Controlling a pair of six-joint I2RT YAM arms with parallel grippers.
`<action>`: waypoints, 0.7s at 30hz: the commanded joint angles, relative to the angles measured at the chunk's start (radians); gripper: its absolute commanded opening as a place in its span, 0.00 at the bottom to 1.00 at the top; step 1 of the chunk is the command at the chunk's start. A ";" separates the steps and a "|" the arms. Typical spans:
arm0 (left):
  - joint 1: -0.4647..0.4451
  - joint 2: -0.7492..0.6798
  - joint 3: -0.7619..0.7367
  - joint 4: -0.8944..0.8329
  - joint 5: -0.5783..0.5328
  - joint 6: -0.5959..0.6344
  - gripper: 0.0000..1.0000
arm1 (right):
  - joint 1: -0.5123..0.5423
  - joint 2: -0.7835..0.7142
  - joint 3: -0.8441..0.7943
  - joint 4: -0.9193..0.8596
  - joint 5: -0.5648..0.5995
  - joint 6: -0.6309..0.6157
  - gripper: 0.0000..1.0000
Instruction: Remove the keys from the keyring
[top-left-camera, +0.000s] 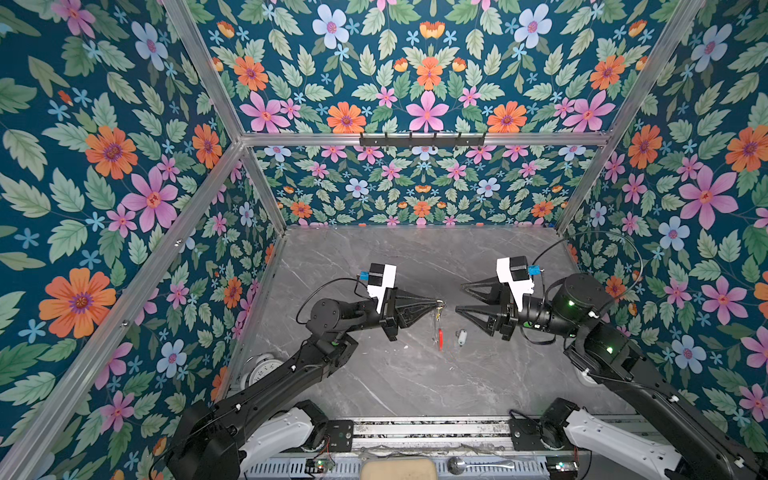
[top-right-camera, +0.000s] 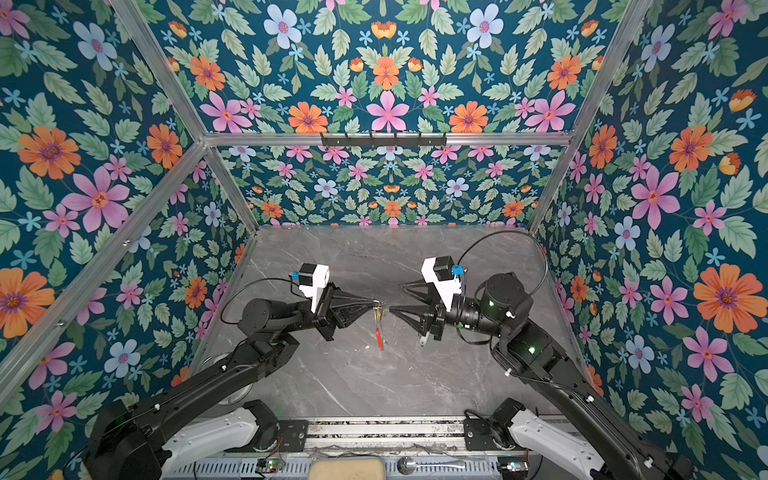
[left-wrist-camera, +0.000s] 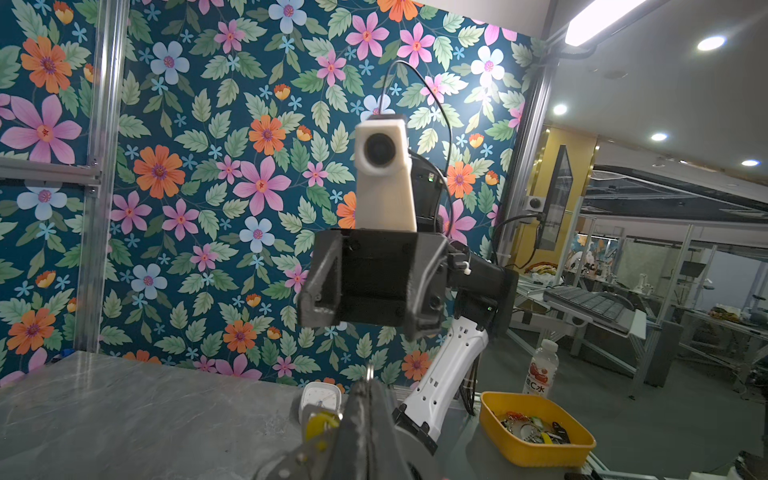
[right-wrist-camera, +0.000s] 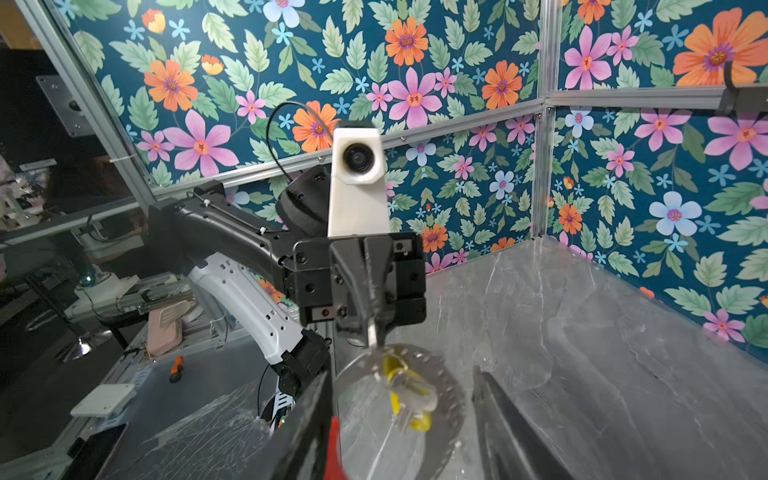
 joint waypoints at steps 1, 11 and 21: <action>0.000 0.004 -0.001 0.069 0.014 -0.020 0.00 | -0.013 0.046 0.020 0.087 -0.176 0.071 0.54; -0.001 0.018 0.000 0.075 0.006 -0.022 0.00 | -0.012 0.101 0.044 0.063 -0.211 0.092 0.40; 0.000 0.033 0.003 0.094 -0.002 -0.033 0.00 | -0.010 0.112 0.040 0.030 -0.196 0.099 0.22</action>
